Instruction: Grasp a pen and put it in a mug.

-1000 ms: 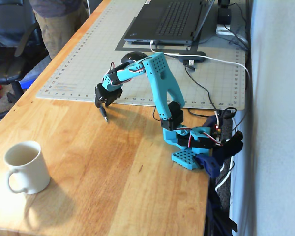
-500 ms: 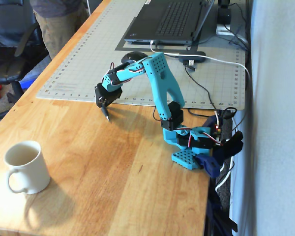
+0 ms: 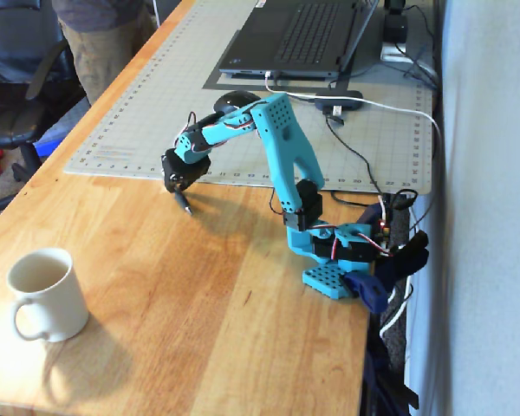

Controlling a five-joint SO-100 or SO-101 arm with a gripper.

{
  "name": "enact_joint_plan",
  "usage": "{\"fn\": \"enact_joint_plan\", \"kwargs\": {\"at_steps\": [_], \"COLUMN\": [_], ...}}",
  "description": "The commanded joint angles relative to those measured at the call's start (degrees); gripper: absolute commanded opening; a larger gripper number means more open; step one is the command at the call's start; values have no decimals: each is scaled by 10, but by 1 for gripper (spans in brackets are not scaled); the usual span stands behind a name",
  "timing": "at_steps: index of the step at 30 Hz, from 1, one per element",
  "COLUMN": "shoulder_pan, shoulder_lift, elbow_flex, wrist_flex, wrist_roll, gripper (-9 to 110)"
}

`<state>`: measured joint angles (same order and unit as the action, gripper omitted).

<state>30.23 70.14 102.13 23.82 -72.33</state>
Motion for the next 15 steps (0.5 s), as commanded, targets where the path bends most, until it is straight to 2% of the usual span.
{"fn": "enact_joint_plan", "kwargs": {"at_steps": [1, 15], "shoulder_pan": [-18, -15], "shoulder_lift": [98, 119], "elbow_flex": [-36, -48], "wrist_flex": [-2, -10], "wrist_roll": [4, 4], "gripper": [6, 6]}}
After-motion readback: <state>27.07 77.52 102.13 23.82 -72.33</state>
